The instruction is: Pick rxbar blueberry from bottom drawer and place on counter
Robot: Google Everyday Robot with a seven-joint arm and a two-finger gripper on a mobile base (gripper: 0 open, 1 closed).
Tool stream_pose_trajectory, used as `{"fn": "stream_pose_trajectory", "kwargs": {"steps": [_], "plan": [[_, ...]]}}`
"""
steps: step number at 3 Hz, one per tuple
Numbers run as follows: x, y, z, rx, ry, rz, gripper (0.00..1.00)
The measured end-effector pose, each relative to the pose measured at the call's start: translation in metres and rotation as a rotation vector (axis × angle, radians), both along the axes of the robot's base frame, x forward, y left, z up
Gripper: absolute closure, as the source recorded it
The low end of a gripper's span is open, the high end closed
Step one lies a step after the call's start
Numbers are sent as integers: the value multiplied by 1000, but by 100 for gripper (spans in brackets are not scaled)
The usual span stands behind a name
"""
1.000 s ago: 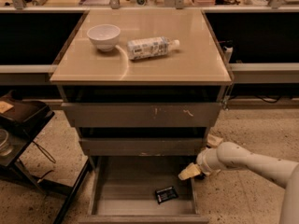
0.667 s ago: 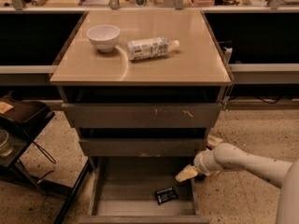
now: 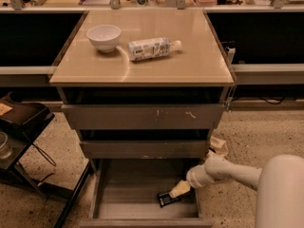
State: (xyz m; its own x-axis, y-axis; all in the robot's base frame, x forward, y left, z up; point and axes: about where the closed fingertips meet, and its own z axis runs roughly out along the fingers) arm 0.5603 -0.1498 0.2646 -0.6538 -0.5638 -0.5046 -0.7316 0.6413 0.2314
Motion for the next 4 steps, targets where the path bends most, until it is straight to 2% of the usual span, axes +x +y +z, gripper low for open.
{"fn": "stream_pose_trajectory", "kwargs": {"steps": [1,2,3,4], "plan": [[-1,0,0,0,1,0,0],[3,-7,-36,-4,34,-113,0],[-14,-6,-86,-32,91,-213,0],[-14,-6,-83,-32,91,-213,0]]}}
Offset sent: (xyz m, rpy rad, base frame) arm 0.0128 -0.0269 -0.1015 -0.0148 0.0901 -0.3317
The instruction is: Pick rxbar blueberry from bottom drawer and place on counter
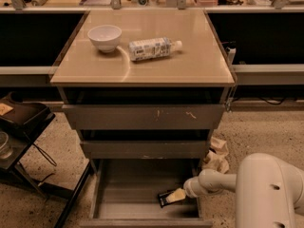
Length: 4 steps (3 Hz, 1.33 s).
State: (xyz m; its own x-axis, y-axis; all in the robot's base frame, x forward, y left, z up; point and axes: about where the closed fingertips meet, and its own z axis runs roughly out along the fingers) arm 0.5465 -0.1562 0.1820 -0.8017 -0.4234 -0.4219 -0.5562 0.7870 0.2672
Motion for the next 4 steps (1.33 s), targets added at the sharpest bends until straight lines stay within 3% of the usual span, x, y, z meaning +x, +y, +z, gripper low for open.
{"fn": "stream_pose_trajectory", "kwargs": {"steps": [1,2,3,4], "plan": [[0,1,2,-1,0,2,0],[4,11,70,-10,-196,43,0],[21,34,29,1,-210,63,0],[21,34,29,1,-210,63,0]]}}
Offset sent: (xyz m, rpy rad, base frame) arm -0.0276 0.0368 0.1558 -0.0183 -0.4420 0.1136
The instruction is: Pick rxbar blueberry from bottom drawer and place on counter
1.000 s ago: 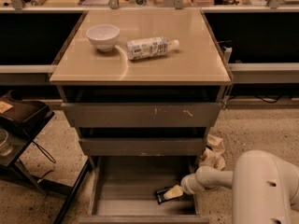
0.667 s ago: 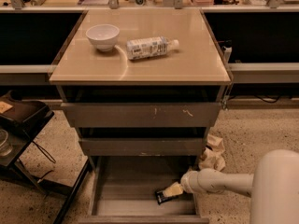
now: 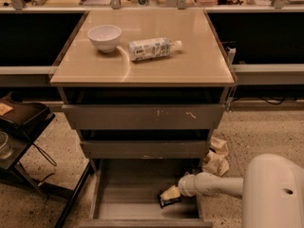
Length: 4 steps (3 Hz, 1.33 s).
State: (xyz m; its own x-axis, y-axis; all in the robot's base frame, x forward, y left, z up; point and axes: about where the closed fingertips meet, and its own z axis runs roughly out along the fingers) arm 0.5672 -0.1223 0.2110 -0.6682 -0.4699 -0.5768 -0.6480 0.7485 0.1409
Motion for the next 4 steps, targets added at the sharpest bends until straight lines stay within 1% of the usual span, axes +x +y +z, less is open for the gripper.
{"fn": "stream_pose_trajectory", "kwargs": {"steps": [1,2,3,4], "plan": [[11,11,-33,46,18,12,0],[11,11,-33,46,17,12,0],[2,20,-52,76,48,4,0],[-18,44,-84,110,73,16,0]]}}
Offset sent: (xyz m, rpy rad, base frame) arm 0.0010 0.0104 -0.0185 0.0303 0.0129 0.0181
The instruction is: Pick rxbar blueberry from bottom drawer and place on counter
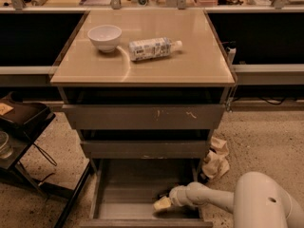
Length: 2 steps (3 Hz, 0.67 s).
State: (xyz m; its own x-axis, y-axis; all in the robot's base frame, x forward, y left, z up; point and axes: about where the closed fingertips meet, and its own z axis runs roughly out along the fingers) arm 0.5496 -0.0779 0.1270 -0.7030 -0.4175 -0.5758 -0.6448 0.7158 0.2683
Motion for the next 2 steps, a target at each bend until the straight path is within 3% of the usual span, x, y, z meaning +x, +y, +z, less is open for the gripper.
{"fn": "stream_pose_trajectory", "kwargs": {"steps": [2], "plan": [[-9,5,-15,15,28,-1,0]]}}
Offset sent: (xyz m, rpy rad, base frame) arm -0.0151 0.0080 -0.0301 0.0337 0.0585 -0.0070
